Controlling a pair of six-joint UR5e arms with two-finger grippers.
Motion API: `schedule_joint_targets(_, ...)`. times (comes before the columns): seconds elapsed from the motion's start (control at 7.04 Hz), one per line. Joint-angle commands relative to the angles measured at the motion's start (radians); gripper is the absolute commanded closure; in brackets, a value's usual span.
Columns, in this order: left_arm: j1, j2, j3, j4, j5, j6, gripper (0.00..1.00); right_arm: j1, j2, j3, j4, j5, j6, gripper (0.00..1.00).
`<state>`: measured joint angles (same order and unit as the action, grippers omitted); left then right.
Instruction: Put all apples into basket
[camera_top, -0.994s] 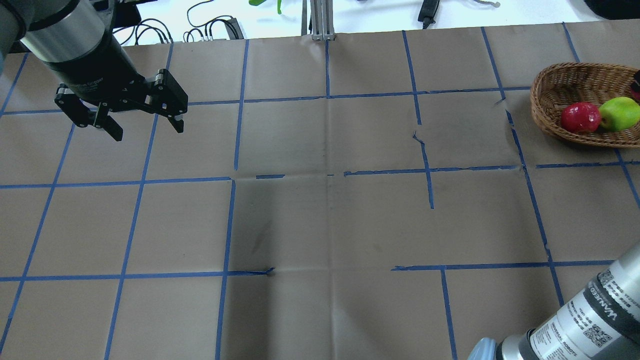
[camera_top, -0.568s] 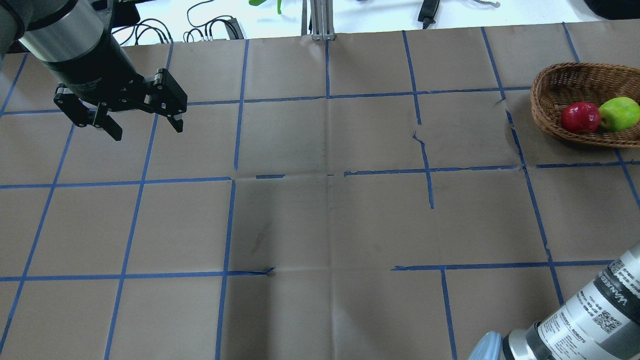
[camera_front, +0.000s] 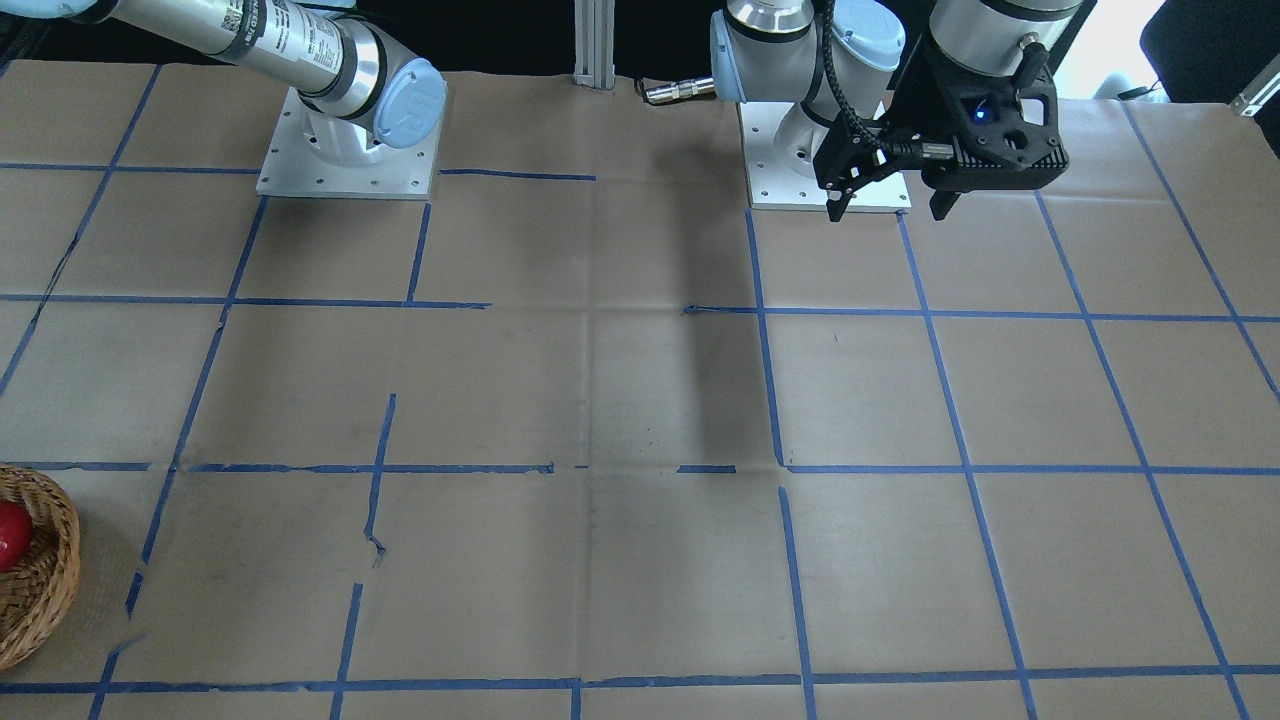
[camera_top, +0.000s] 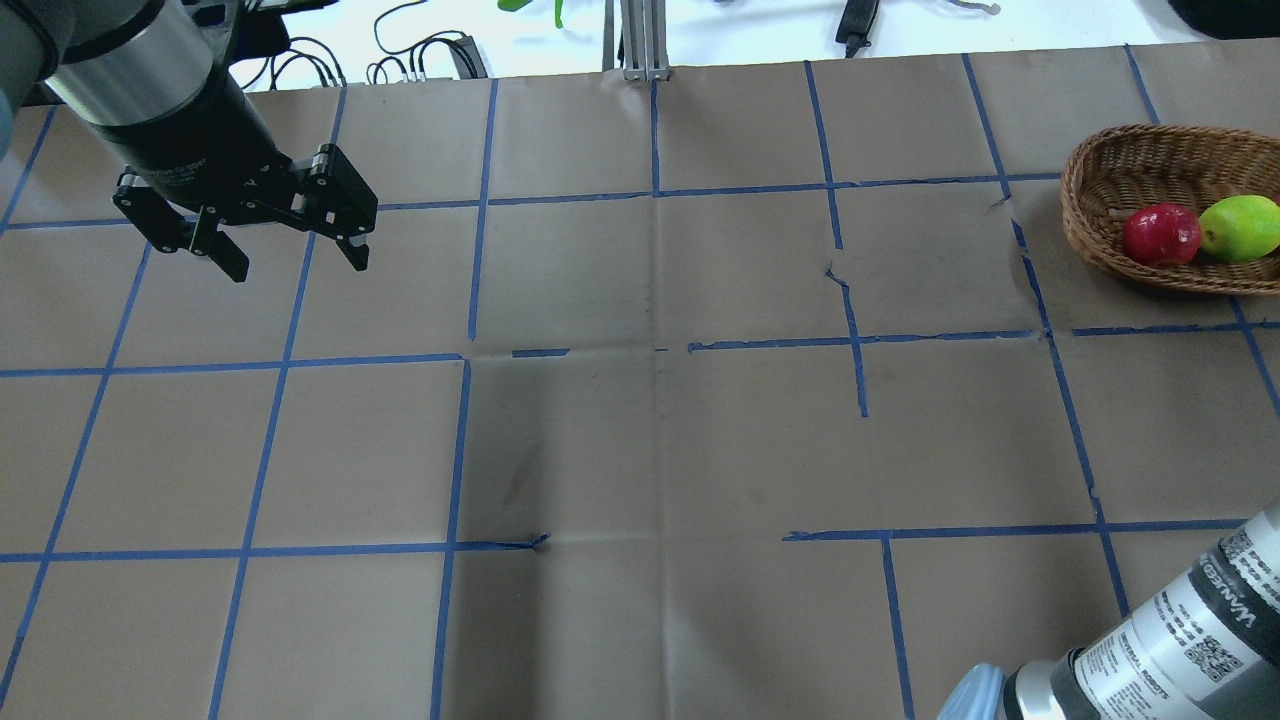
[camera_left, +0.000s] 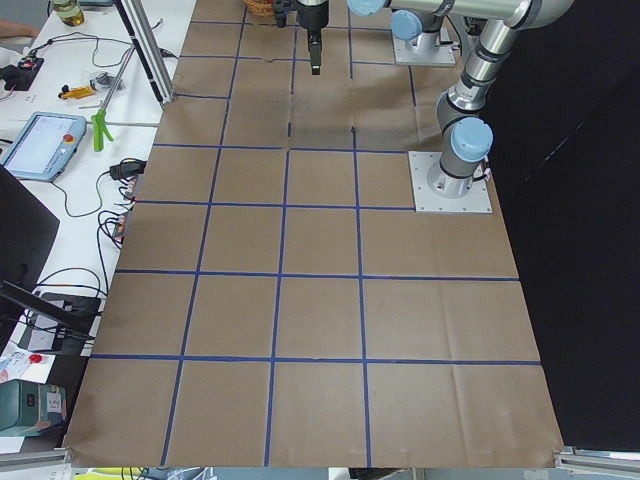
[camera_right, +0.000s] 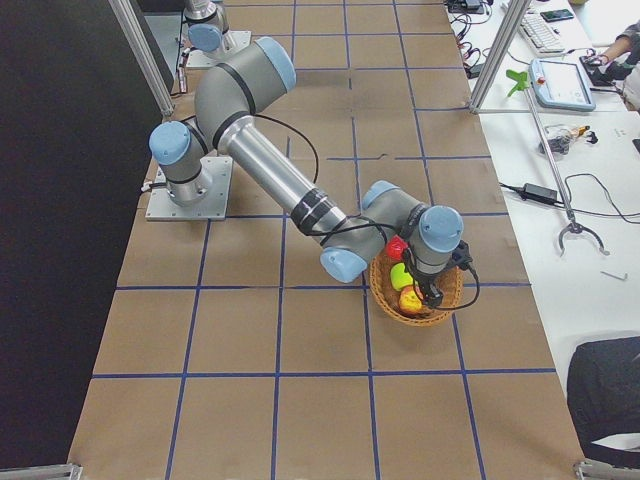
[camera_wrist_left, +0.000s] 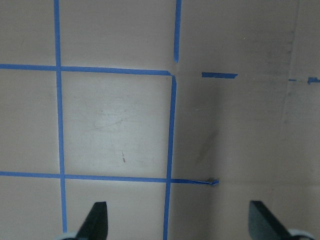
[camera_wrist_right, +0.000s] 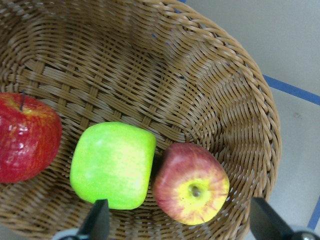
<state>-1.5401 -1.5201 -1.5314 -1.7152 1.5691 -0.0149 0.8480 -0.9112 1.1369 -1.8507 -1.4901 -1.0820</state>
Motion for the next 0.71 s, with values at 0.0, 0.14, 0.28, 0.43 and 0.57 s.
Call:
schedule_joint_targets(0.0,-0.002,0.001,0.002,-0.021,-0.001,0.010,0.01,0.081,-0.133,0.006,0.197,-0.006,0.075,0.00)
schedule_joint_targets(0.14,-0.002,-0.003,0.005,-0.027,-0.003,0.010,0.01,0.130,-0.194,0.011,0.297,-0.007,0.164,0.00)
schedule_joint_targets(0.28,-0.002,-0.003,0.007,-0.027,-0.003,0.010,0.01,0.185,-0.243,0.020,0.392,-0.007,0.330,0.00)
schedule_joint_targets(0.43,-0.002,-0.003,0.007,-0.029,-0.003,0.010,0.01,0.259,-0.291,0.032,0.434,-0.010,0.481,0.00)
schedule_joint_targets(0.57,-0.002,-0.002,0.007,-0.031,-0.004,0.010,0.01,0.348,-0.354,0.072,0.455,-0.010,0.660,0.00)
